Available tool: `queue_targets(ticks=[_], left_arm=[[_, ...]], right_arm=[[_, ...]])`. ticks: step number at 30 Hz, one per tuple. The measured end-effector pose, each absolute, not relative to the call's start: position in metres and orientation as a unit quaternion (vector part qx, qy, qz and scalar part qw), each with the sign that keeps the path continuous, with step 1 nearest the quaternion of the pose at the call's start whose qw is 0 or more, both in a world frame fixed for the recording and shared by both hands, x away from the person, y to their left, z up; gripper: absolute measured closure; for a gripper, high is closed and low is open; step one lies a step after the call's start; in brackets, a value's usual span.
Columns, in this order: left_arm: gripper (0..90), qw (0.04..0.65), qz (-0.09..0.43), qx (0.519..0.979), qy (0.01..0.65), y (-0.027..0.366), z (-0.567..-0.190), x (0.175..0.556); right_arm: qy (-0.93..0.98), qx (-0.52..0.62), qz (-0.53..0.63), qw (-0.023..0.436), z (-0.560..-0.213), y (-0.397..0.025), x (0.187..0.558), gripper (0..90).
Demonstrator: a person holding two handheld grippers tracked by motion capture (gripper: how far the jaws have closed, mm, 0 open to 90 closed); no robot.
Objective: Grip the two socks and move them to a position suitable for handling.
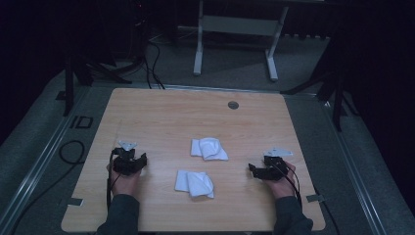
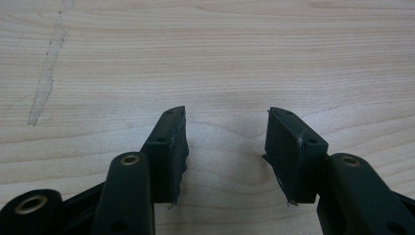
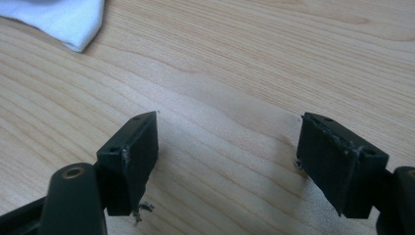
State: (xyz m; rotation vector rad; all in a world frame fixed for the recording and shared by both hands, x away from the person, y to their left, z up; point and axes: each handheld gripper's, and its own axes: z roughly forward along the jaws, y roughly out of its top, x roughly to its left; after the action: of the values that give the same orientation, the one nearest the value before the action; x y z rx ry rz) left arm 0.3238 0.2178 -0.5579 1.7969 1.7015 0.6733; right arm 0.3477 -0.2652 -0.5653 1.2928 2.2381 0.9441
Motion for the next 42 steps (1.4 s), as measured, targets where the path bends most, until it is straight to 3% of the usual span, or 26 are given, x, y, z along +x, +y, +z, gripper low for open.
queue_targets(ticks=[5, 9, 23, 29, 35, 42], left_arm=[[50.2, 0.287, 0.240, 0.674, 0.637, 0.219, -0.558, 0.323], [53.5, 0.299, 0.229, 0.676, 0.634, 0.221, -0.557, 0.322], [56.6, 0.314, 0.212, 0.691, 0.616, 0.216, -0.554, 0.315], [59.5, 0.336, 0.200, 0.689, 0.610, 0.217, -0.549, 0.306], [58.7, 0.332, 0.203, 0.697, 0.603, 0.213, -0.548, 0.304], [58.8, 0.325, 0.210, 0.709, 0.589, 0.206, -0.546, 0.302]], right_arm=[[0.794, 0.467, 0.342, 0.184, -0.563, -0.266, 0.347, 26.4], [0.794, 0.464, 0.350, 0.181, -0.558, -0.265, 0.342, 35.2], [0.820, 0.381, 0.382, 0.189, -0.525, -0.228, 0.309, 44.2], [0.844, 0.323, 0.388, 0.182, -0.510, -0.203, 0.302, 56.5], [0.872, 0.265, 0.389, 0.134, -0.513, -0.163, 0.293, 55.9], [0.893, 0.222, 0.377, 0.110, -0.521, -0.130, 0.288, 55.8]])
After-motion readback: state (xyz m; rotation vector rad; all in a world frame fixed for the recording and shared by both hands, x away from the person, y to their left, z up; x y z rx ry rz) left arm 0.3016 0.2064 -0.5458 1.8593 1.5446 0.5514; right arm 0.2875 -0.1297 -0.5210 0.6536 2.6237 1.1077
